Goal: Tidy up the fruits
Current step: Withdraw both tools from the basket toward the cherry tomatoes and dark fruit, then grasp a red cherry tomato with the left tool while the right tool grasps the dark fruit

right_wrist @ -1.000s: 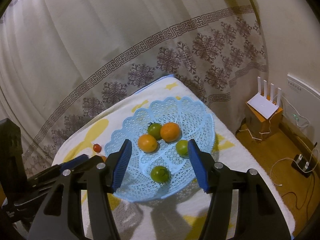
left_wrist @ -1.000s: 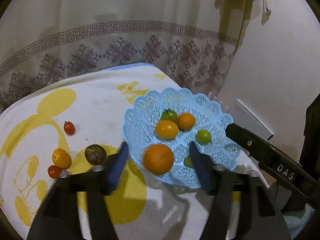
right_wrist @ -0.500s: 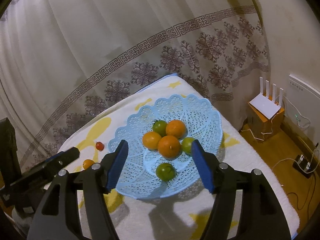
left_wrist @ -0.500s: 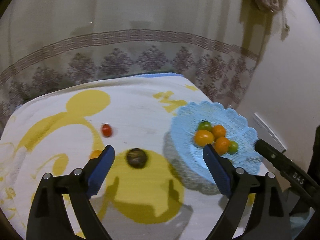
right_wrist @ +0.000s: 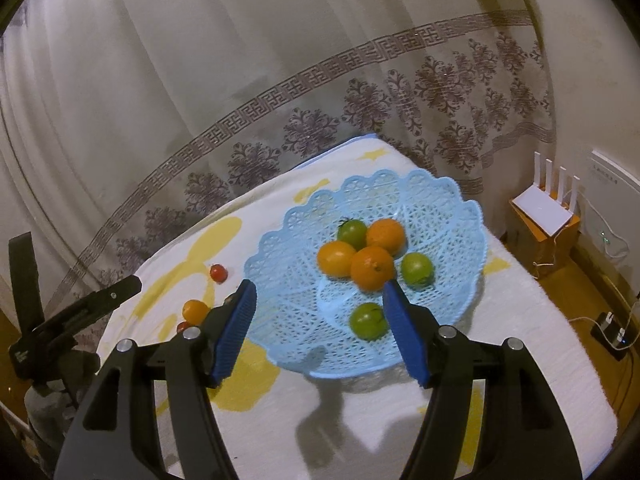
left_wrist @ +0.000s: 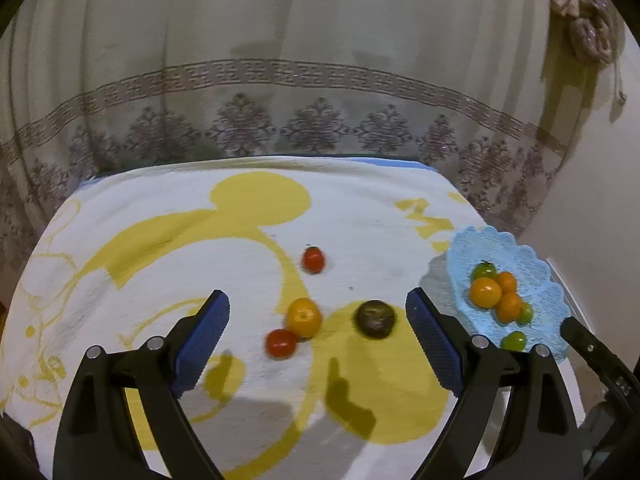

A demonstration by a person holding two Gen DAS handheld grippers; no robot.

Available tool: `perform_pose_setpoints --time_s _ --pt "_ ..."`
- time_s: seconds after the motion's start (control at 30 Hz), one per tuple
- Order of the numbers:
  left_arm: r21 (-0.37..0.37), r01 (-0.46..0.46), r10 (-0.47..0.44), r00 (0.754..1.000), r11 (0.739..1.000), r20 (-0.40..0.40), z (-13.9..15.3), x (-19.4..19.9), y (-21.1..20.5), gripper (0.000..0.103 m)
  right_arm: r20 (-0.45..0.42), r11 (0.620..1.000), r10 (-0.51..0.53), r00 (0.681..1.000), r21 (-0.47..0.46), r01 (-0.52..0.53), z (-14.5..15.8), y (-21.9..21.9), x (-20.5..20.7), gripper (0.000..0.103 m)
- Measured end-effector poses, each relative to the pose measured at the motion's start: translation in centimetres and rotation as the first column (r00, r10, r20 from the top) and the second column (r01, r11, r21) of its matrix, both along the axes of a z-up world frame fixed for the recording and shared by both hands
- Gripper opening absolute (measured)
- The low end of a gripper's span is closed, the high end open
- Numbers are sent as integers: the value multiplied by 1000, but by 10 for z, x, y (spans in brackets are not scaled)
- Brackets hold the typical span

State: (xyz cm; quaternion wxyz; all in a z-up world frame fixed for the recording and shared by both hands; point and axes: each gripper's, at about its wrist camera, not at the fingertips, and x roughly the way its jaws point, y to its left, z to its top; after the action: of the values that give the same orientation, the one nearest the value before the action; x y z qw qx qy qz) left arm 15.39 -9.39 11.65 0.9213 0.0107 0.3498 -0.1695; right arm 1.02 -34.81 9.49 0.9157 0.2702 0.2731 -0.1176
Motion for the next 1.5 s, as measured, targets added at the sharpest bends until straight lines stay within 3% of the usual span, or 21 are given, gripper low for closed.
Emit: perform_pose_setpoints --time_s 0.4,0.93,1.13,1.37,1.5 --pt "52 -59 59 998 997 -2 -22 5 30 89 -15 992 123 992 -28 -123 4 45 21 67" --pt "141 -8 14 999 990 -39 -67 14 27 88 -86 959 281 956 -20 -284 -18 104 46 67" --pt "168 30 -19 997 985 -70 -83 23 18 73 -103 952 302 948 -6 -305 -22 109 51 67" --pt "170 80 -63 992 982 -105 -95 31 12 63 -120 950 313 942 16 -313 -28 109 56 67" --pt "159 118 -98 987 980 -126 -100 36 8 47 -131 947 319 939 10 -320 -29 111 57 67"
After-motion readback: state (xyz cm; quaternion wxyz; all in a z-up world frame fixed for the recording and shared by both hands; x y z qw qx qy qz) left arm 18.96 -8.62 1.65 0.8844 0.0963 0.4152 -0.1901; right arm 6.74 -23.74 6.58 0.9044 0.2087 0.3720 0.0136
